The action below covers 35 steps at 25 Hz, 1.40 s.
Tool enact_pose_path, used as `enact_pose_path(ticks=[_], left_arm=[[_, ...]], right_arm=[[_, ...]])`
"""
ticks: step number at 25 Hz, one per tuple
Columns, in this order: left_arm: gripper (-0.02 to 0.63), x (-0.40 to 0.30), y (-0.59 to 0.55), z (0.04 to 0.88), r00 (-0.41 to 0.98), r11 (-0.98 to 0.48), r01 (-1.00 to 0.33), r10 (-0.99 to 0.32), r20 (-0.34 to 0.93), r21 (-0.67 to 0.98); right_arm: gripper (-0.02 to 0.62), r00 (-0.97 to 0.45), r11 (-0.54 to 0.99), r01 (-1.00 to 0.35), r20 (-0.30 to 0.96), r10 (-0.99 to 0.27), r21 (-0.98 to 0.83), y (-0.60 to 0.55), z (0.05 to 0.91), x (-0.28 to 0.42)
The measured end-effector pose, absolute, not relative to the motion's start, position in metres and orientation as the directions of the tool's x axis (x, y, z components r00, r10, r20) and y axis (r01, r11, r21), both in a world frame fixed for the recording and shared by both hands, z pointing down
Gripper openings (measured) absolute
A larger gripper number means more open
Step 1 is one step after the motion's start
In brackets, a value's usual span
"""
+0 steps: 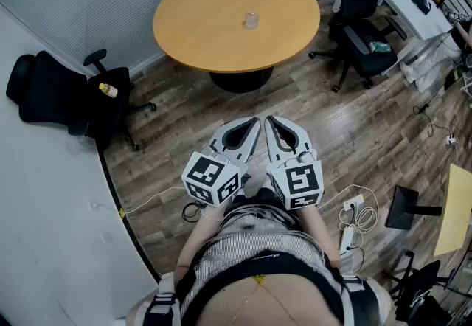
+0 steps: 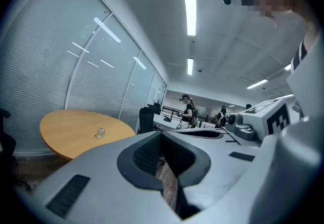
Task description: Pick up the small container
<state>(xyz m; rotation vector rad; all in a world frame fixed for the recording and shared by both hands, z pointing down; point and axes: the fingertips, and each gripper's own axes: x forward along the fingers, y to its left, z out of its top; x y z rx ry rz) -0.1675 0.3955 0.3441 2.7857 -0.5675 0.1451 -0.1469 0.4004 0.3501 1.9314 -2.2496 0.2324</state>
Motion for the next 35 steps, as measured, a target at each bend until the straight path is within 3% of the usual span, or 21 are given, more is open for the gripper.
enact_pose_path(ticks=[6,20,35], left_arm=[[0.005,-0.152,0.405,0.344,0.913,-0.876,-0.407,-0.380,0.150,0.260],[0.005,-0.139,0.413,0.365,0.896,-0.852,-0.443,-0.406,0.181,0.279],[0.005,-0.130,0.312,0.362,0.938,-0.899,-0.340,-0.304,0.165,0.277]], right_arm=[[0.020,-0.173,0.168,-0.985,0.181,-0.968,-0.044,0.412,0.349,-0.128],[0.020,-0.213,0.203,-0.977,0.211,-0.954,-0.070,0.415,0.368,-0.109],[0.020,-0.157,0.153,-0.988,0.205,-0.966,-0.033,0.319,0.362,-0.106]])
